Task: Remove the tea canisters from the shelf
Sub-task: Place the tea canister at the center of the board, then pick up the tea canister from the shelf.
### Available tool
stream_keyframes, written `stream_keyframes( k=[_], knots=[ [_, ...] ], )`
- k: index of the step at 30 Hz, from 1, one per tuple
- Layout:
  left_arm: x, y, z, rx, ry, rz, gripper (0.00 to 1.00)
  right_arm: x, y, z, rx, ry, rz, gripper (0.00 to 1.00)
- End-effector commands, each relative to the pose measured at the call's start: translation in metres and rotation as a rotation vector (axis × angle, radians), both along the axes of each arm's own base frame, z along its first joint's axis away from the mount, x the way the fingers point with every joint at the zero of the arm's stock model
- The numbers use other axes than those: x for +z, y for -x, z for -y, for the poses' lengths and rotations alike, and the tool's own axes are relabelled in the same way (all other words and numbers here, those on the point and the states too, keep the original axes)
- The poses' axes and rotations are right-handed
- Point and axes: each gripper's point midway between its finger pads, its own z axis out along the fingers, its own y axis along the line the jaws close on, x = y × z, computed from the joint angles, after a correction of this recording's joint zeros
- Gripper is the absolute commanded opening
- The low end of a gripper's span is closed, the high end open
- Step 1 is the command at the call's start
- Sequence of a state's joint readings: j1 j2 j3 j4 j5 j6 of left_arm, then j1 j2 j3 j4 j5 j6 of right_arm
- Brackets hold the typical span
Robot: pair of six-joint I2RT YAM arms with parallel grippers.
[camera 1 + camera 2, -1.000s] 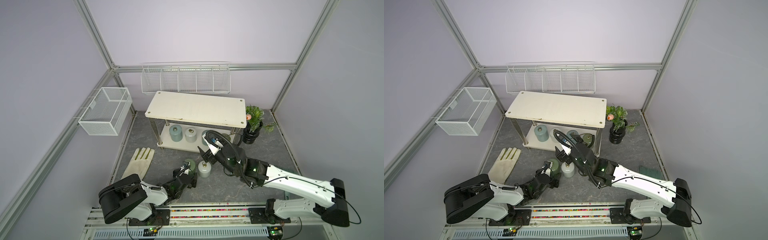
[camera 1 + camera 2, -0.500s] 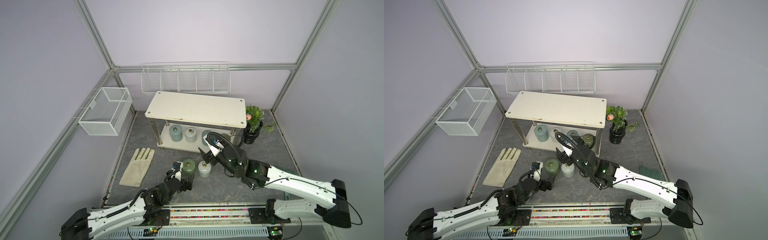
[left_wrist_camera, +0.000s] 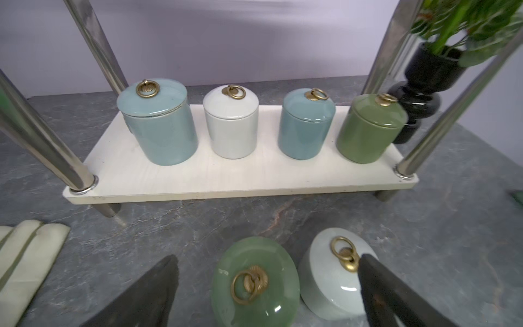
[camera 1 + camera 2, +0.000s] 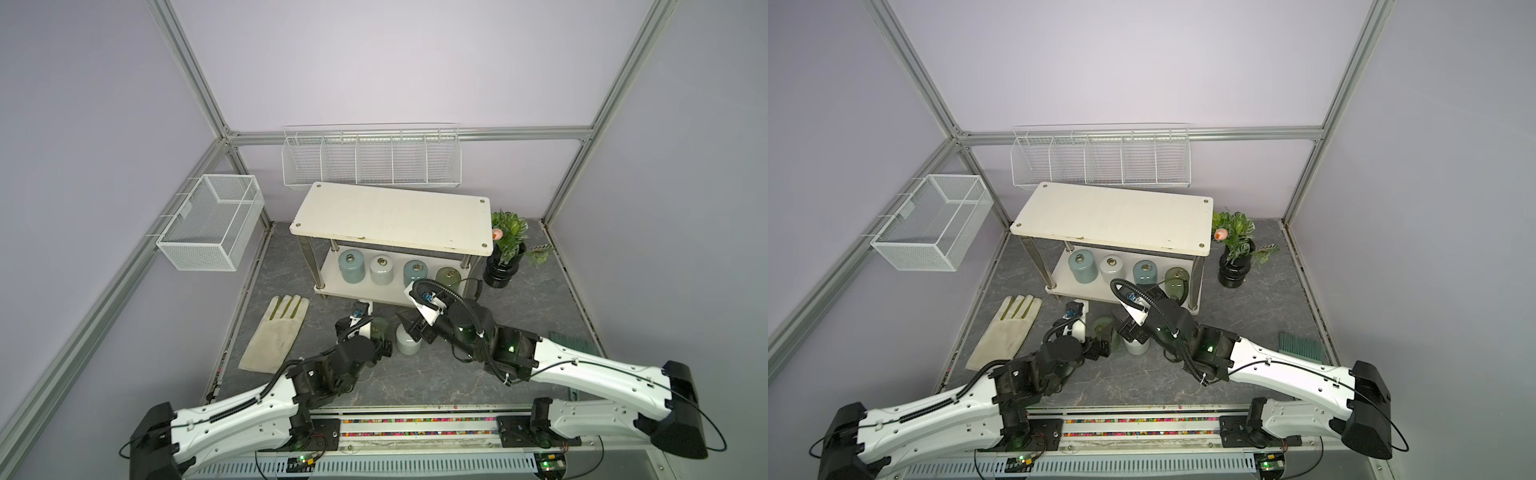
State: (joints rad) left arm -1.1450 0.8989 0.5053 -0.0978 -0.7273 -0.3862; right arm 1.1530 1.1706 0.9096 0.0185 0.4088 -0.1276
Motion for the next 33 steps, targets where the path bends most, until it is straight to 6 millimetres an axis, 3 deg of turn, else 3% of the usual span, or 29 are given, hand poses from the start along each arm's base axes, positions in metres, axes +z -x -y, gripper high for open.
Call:
stream_keyframes(
  k=[1,5,9,14,25,33],
  knots=[
    [0.017,-0.022,-0.008,0.142,-0.015,0.077,1.0,-0.017,0.011,-0.005,0.049,0.001,-0.036,0.89],
    [0.017,-0.043,-0.02,0.189,0.045,0.058,1.0,-0.04,0.012,0.002,0.021,0.039,-0.057,0.89],
    [0.026,-0.059,-0.043,0.239,0.075,0.057,1.0,-0.048,0.011,0.009,-0.003,0.038,-0.055,0.89],
    [0.014,-0.08,-0.072,0.344,0.059,0.021,1.0,-0.058,0.008,0.014,-0.029,0.046,-0.055,0.89],
    [-0.019,-0.121,-0.081,0.432,0.09,0.039,1.0,-0.065,0.007,0.022,-0.051,0.033,-0.07,0.89],
    [-0.046,-0.145,-0.082,0.421,0.02,0.043,1.0,-0.062,0.005,0.025,-0.065,0.023,-0.07,0.89]
  ],
)
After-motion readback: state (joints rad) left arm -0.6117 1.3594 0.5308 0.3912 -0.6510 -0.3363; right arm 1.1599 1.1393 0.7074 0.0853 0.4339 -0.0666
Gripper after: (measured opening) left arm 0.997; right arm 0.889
